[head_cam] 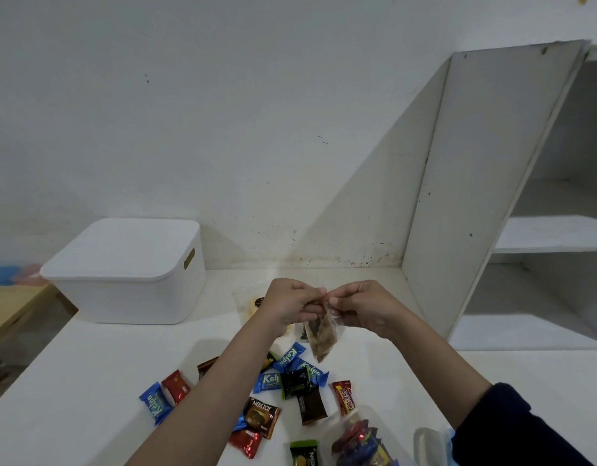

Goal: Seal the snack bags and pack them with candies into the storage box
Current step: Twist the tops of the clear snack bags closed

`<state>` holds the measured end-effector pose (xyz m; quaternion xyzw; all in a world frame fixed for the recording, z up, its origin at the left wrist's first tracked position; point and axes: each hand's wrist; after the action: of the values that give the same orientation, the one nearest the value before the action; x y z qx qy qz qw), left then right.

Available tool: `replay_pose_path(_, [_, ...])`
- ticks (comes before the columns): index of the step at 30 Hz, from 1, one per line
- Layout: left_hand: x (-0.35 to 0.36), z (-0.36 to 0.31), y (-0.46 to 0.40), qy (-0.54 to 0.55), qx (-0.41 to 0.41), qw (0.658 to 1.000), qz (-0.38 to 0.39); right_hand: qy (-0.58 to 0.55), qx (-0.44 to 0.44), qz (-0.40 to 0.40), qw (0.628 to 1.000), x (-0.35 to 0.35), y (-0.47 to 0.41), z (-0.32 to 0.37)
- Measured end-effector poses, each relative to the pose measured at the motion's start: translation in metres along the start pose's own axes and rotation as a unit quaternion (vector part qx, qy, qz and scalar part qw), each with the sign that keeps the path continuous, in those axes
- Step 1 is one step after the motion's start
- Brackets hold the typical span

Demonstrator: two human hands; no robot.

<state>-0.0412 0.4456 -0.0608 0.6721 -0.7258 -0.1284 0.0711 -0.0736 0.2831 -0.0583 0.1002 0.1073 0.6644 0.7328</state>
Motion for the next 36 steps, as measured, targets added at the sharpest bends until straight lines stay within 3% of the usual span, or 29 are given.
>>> replay_pose_path(14, [-0.002,-0.006,-0.003,0.020,0.001,1.000,0.000,-0.015,-0.021,-0.062,0.998,0.001,-0.010,-0.001])
replay_pose_path(23, [0.003,-0.012,-0.005,-0.002,0.009,0.998,-0.060,0.001,-0.064,-0.086,0.994,0.004,-0.011,0.001])
replay_pose_path(31, [0.014,-0.041,-0.007,0.058,0.000,0.994,-0.089,-0.103,-0.108,-0.092,0.984,-0.004,-0.008,-0.030])
replay_pose_path(36, [0.027,-0.058,-0.008,0.138,-0.013,0.989,-0.059,0.049,-0.210,-0.130,0.968,-0.001,-0.009,-0.074])
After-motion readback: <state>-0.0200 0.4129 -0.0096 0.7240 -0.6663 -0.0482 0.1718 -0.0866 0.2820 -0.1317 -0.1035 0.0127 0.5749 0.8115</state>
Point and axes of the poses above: each hand's wrist, its own y-axis away from the middle knuckle, its own x-axis out of the palm, z = x × y, and after that the axes turned 10 degrees about -z, right-handed
